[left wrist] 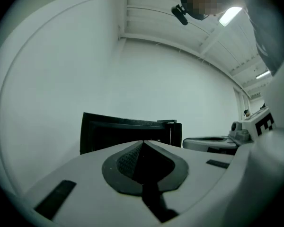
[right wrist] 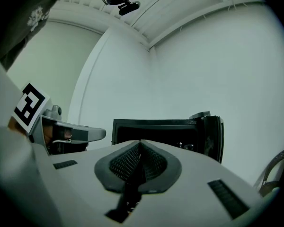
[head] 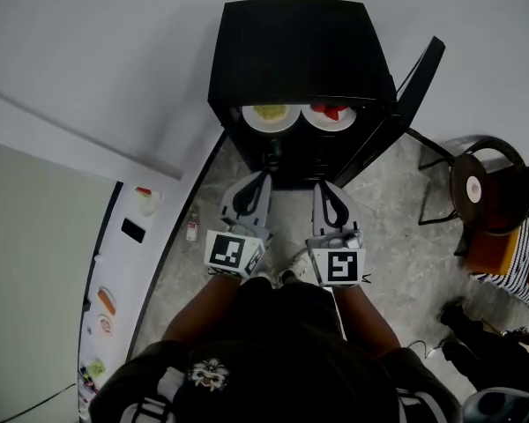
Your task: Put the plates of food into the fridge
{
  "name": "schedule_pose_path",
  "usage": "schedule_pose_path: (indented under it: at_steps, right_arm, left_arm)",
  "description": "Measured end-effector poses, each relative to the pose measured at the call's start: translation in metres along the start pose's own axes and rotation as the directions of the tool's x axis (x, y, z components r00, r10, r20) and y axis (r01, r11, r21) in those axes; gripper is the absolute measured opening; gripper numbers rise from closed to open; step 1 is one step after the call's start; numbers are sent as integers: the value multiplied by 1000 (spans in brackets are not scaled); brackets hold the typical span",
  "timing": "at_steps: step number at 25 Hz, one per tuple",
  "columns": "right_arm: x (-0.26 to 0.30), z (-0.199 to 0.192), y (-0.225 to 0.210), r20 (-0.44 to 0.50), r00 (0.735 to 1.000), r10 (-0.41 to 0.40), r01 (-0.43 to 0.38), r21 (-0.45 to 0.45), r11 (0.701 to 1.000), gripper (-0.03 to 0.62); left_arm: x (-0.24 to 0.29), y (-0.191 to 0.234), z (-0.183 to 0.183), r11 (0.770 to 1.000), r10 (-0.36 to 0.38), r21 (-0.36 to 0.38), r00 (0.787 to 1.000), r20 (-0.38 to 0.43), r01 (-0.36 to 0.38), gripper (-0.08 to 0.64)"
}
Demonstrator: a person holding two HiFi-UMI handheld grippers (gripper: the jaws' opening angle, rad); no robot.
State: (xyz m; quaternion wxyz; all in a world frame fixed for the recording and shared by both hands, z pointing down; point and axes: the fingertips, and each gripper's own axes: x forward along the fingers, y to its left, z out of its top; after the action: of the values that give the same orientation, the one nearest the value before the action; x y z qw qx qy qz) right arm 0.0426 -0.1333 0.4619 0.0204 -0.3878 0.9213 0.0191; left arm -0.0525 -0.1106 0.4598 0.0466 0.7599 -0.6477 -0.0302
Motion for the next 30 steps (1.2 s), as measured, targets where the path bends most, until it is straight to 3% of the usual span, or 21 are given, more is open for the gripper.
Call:
schedule_pose_path:
  at_steps: [10, 16, 21, 26, 30]
  right_arm:
    - [-34, 37, 40, 54, 998, -31, 34, -63, 997, 25]
    - [-59, 54, 59, 77, 996, -46, 52, -70, 996, 25]
    - [-80, 66, 71, 95, 994, -50, 58, -85, 995, 25]
    - [-102, 69, 79, 100, 993, -59, 69, -98, 993, 25]
    - [-111, 75, 86, 102, 993, -58, 69, -106, 992, 25]
  left_arm:
    - [-65, -7, 15, 999, -10, 46, 999, 37, 9, 21]
    - [-93, -21, 29, 999, -35, 33, 996, 77, 32, 21]
    - [-113, -29, 47, 1000, -13, 7, 990, 139, 12, 21]
    - [-126, -41, 39, 998, -51, 35, 991, 121, 47, 21]
    - [-134, -47, 50, 999, -53, 19, 986, 158, 50, 21]
